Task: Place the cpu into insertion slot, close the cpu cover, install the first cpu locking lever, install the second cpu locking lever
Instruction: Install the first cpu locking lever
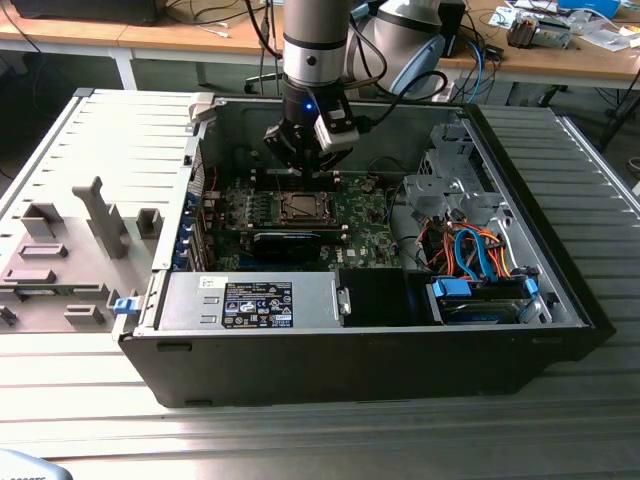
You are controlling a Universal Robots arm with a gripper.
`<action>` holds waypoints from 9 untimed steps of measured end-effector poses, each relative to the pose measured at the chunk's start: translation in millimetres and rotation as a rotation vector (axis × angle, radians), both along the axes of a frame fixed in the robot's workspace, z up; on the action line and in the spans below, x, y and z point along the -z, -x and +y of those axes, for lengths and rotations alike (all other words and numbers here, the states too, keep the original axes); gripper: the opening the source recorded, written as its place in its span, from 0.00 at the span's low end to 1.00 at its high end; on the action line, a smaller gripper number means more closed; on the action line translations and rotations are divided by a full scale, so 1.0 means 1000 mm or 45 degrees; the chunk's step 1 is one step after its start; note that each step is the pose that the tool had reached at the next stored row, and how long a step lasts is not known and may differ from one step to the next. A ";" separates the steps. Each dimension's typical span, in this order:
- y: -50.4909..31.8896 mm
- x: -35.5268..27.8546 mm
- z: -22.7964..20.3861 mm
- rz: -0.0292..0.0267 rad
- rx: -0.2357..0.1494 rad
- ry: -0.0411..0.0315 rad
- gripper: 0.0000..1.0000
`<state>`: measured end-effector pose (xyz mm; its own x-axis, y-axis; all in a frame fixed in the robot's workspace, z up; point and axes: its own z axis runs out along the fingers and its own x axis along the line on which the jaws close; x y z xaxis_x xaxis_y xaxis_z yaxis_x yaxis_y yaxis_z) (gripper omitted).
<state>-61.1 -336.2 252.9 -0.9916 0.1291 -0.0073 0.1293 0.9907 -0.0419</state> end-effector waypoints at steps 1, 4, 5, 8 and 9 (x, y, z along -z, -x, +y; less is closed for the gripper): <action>0.0000 0.0000 0.0000 0.0000 -0.004 0.0000 0.11; 0.0000 0.0000 0.0000 0.0000 -0.012 -0.0001 0.11; 0.0000 0.0000 0.0000 0.0000 -0.015 0.0000 0.11; 0.0000 0.0000 0.0000 0.0000 -0.025 -0.0001 0.11; 0.0000 0.0000 0.0000 0.0000 -0.028 -0.0001 0.11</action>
<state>-61.1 -336.1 252.9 -0.9942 0.1069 -0.0073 0.1071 0.9934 -0.0419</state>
